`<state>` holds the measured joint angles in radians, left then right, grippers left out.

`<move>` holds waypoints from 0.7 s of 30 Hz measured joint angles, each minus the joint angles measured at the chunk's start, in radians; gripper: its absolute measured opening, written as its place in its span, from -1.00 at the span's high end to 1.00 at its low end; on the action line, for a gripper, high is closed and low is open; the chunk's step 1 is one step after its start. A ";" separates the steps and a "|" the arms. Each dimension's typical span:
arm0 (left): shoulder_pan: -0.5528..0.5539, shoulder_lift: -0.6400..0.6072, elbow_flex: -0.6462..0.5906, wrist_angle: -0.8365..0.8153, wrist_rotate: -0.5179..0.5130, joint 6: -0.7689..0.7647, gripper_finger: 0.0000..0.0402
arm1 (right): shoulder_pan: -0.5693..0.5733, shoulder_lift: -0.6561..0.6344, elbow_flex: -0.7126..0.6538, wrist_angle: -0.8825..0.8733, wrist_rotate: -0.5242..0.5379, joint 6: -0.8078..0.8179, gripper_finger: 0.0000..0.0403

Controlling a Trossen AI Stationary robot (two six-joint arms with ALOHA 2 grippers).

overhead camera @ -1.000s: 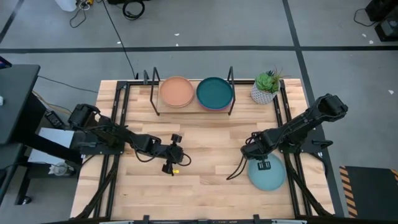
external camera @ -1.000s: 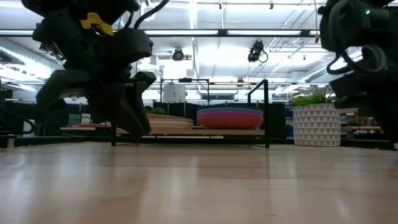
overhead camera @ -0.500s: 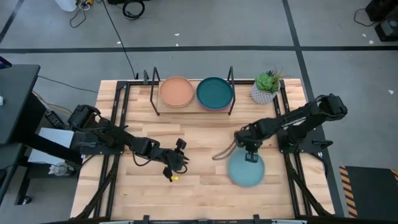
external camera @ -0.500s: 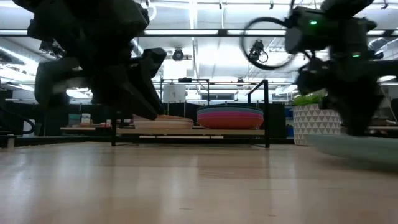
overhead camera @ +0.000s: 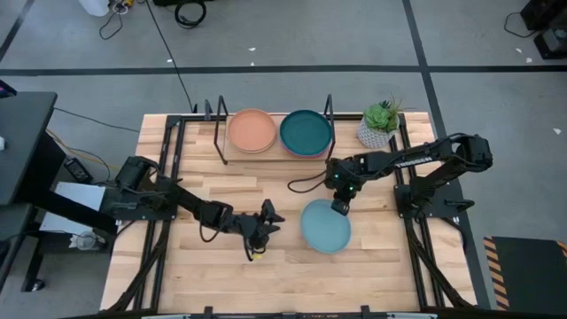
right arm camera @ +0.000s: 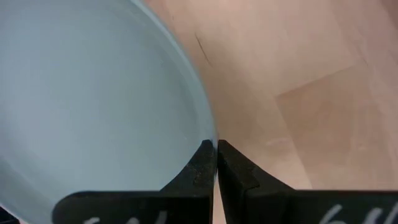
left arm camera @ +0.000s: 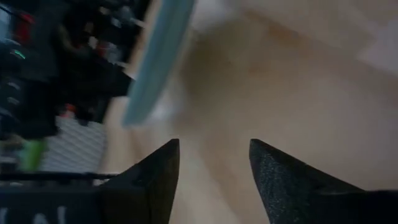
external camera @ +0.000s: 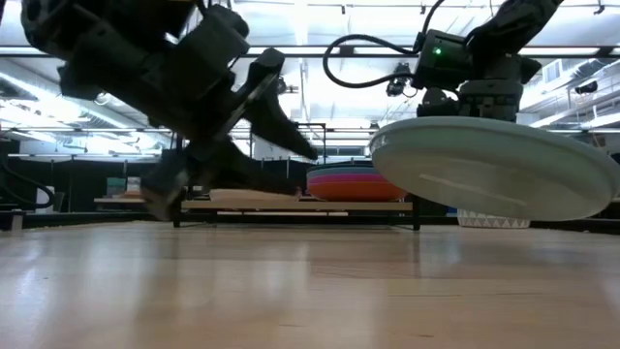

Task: Place and stack plates onto a shelf
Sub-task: Stack the light blue plate on top of the brown plate on the shelf

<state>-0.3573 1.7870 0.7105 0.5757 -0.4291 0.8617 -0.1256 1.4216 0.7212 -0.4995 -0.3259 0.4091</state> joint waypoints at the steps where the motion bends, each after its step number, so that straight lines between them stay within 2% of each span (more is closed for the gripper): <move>1: 0.005 0.010 0.000 0.035 -0.004 0.030 -0.02 | -0.006 0.000 0.000 0.000 -0.004 0.000 0.95; 8: 0.050 0.066 0.003 0.241 0.000 0.172 -0.06 | -0.022 0.000 0.000 0.002 -0.009 0.000 0.95; 12: 0.071 0.094 0.007 0.311 0.058 0.284 -0.06 | -0.021 0.000 0.000 0.006 -0.009 0.001 0.95; 21: 0.114 0.186 0.149 0.282 0.115 0.392 -0.06 | -0.021 0.000 0.000 0.015 -0.009 0.018 0.94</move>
<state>-0.2436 1.9728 0.8592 0.8577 -0.3139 1.2538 -0.1467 1.4220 0.7212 -0.4849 -0.3347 0.4271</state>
